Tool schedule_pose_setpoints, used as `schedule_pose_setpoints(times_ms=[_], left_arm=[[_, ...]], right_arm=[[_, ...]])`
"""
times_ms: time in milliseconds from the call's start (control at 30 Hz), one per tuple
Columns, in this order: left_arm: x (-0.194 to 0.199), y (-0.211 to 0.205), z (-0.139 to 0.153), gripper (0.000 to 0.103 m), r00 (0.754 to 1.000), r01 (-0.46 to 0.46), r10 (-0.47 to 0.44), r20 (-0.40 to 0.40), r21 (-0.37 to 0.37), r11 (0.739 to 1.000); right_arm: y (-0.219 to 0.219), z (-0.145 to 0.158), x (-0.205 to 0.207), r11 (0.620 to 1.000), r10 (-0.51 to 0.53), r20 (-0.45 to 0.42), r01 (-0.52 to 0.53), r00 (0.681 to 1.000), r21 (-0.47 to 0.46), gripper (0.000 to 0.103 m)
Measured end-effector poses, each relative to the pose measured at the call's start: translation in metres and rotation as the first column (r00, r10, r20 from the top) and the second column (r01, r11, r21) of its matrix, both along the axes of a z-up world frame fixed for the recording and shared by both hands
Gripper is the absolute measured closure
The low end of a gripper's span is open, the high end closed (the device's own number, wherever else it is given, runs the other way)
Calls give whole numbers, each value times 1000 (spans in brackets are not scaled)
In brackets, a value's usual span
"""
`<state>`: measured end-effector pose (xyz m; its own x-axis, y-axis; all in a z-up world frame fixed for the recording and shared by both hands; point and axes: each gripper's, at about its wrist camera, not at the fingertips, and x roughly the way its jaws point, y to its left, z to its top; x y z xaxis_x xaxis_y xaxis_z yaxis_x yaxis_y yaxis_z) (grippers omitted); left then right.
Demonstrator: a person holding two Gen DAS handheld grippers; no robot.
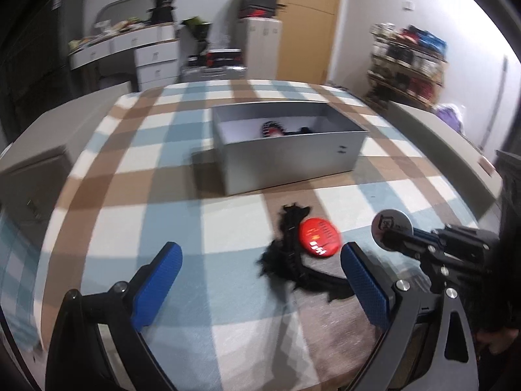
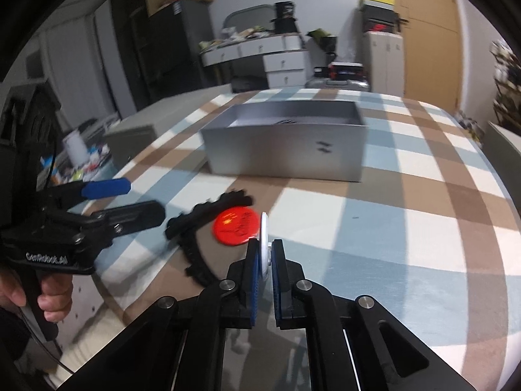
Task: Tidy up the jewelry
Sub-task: 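Grasp the red China badge with the left gripper while the right gripper holds the white badge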
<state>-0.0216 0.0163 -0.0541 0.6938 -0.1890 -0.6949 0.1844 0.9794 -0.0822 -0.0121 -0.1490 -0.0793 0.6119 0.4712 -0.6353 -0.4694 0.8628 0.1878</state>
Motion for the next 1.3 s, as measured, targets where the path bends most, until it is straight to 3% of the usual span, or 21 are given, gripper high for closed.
schedule_pose_setpoints(times_ms=[267, 367, 467, 567, 700, 833, 900, 1133, 1300], left_arm=[[23, -7, 0, 9, 995, 94, -94, -27, 23, 995], [27, -12, -1, 28, 987, 151, -151, -57, 4, 988], [23, -24, 3, 35, 974, 221, -220, -57, 2, 975], [20, -37, 7, 50, 951, 301, -303, -67, -31, 953], [26, -54, 1, 51, 916, 376, -379, -131, -51, 925], [33, -59, -8, 51, 911, 362, -362, -198, -36, 932], [35, -59, -12, 51, 920, 335, -327, -217, 4, 942], [45, -54, -21, 51, 922, 315, -304, -239, 7, 949], [44, -60, -24, 52, 925, 327, -303, -229, 77, 942]], right_arm=[[-18, 5, -5, 1000, -17, 9, 16, 1000, 16, 97], [-17, 6, -6, 1000, -11, 22, 11, 1000, 15, 97], [-18, 6, -5, 1000, -14, 23, 13, 1000, 27, 97], [-22, 6, -2, 999, -24, 20, 24, 1000, 40, 97], [-28, 5, 1, 997, -40, 3, 40, 999, 60, 97], [-34, 5, 2, 996, -52, -8, 53, 999, 73, 96], [-36, 5, 3, 995, -60, -11, 60, 998, 82, 96], [-40, 4, 4, 993, -67, -18, 69, 998, 101, 96], [-42, 5, 3, 992, -70, -17, 71, 997, 107, 96]])
